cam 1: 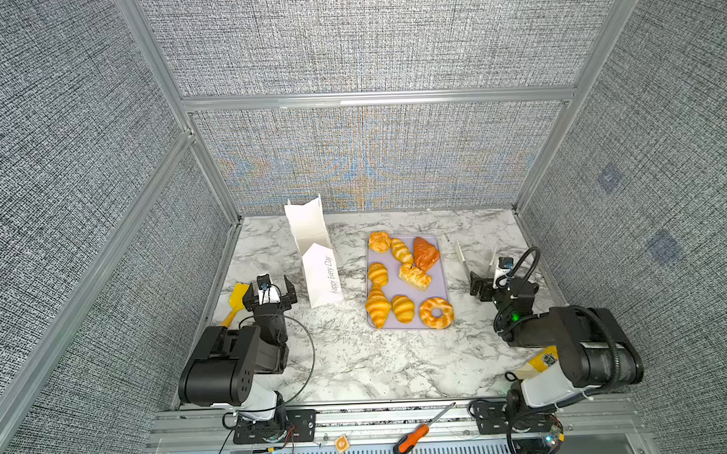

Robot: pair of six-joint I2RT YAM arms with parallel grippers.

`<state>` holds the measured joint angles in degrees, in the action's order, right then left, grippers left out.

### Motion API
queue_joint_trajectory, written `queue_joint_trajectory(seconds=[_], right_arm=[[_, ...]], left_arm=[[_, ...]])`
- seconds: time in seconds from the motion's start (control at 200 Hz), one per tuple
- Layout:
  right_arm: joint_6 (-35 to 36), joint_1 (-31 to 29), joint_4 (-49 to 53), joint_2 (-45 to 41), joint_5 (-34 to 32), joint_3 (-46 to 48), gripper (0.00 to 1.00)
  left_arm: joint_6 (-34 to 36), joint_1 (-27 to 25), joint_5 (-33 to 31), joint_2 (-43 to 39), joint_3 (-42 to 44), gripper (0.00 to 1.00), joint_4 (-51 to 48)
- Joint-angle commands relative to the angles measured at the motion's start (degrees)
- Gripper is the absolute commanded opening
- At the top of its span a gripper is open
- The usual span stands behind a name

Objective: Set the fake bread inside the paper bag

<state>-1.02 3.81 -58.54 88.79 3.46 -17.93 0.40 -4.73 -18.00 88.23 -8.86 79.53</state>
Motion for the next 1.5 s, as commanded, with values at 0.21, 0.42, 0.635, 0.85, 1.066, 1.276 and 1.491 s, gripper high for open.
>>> queue_joint_trajectory(seconds=[0.21, 0.42, 0.635, 0.85, 1.066, 1.276, 1.491], right_arm=[[-0.22, 0.05, -0.93, -0.11, -0.02, -0.22, 1.00], [-0.28, 0.05, -0.87, -0.16, 0.00, -0.26, 1.00], [-0.31, 0.05, -0.87, -0.12, 0.05, -0.28, 1.00], [-0.30, 0.05, -0.98, -0.28, -0.03, -0.13, 0.99], [-0.57, 0.05, 0.89, -3.31, -0.31, -0.04, 0.99], [-4.77, 0.05, 20.70, -13.12, -1.51, -5.11, 0.99], [-6.99, -0.03, 40.33, -16.19, 4.71, -14.85, 0.99]], left_arm=[[-0.14, 0.02, 0.16, -0.06, -0.09, 0.99, 0.07], [-0.11, 0.03, 0.18, -0.07, -0.17, 0.99, -0.05], [-0.18, 0.00, 0.16, 0.02, -0.26, 0.99, -0.25], [-0.15, 0.05, 0.24, -0.07, -0.15, 0.99, -0.25], [-0.27, 0.13, 1.30, -3.55, -0.53, 0.99, -4.07], [-3.84, 0.20, -3.36, -19.45, -9.90, 0.99, -32.58], [-8.87, 0.21, -4.33, -31.28, -14.28, 0.99, -48.34]])
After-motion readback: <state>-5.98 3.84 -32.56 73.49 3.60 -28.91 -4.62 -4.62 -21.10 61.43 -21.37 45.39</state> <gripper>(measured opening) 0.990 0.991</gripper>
